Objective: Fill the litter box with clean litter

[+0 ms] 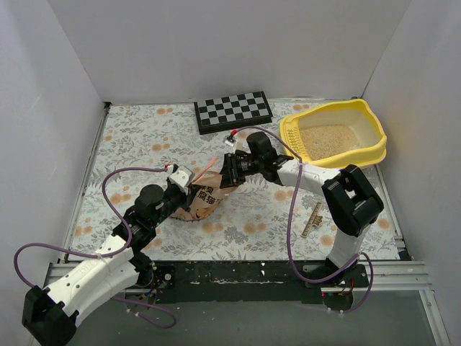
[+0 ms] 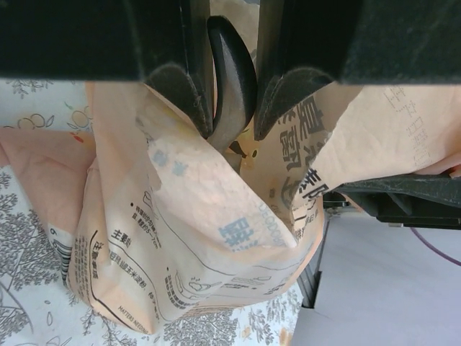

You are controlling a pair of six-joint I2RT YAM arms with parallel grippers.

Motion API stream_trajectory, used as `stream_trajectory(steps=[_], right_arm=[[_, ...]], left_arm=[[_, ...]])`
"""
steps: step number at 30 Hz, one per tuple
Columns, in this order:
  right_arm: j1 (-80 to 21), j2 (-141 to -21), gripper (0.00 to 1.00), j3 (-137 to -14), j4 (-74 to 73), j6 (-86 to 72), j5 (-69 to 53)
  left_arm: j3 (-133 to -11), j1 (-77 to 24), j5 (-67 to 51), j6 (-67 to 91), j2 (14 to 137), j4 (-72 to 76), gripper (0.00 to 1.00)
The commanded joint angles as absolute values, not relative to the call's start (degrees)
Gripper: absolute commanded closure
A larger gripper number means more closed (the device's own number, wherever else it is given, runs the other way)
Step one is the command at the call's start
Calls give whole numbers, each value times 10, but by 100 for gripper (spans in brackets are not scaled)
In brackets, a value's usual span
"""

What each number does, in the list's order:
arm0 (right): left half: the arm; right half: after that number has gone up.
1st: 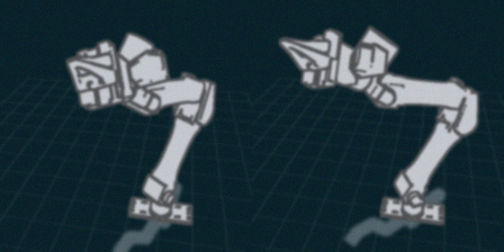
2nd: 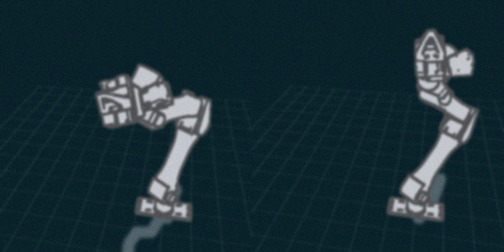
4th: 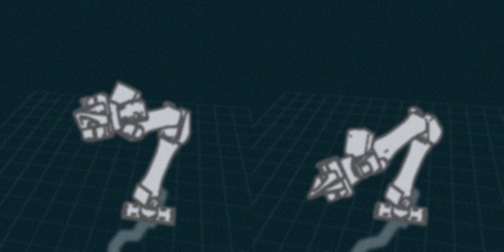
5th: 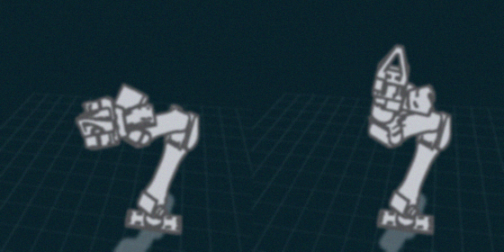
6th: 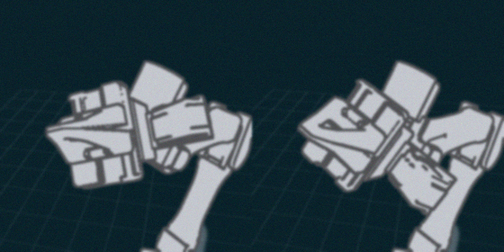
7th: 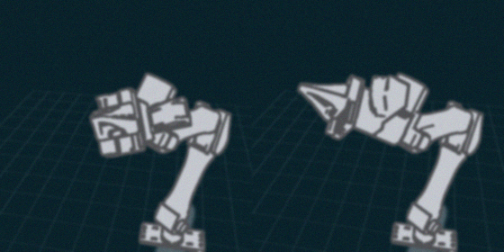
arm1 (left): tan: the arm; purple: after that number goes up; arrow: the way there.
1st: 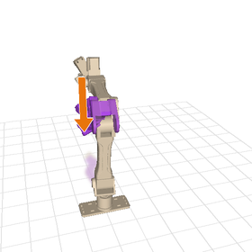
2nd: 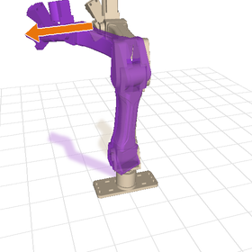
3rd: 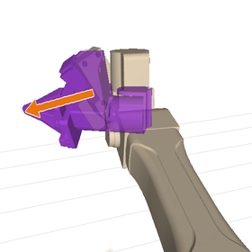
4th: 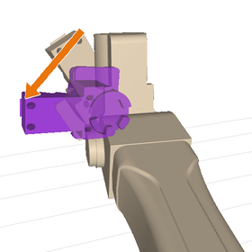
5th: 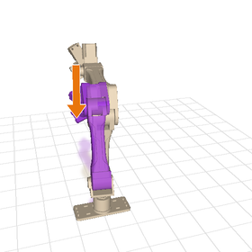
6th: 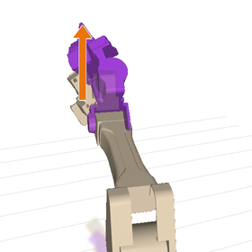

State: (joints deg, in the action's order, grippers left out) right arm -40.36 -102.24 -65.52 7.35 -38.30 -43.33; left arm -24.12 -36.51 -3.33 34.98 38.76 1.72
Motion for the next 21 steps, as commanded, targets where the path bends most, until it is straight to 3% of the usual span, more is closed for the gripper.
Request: stream_trajectory(steps=[1,8,21], right_arm=[[-423,-1011,99,-613,327,-534,-558],[-413,-1002,99,-570,487,-643,-581],[-310,-939,99,-483,563,-693,-598]], left_arm=[[-250,-367,-47,349,372,47,100],[-249,-367,-49,346,373,48,100],[-243,-368,-57,342,362,53,100]])
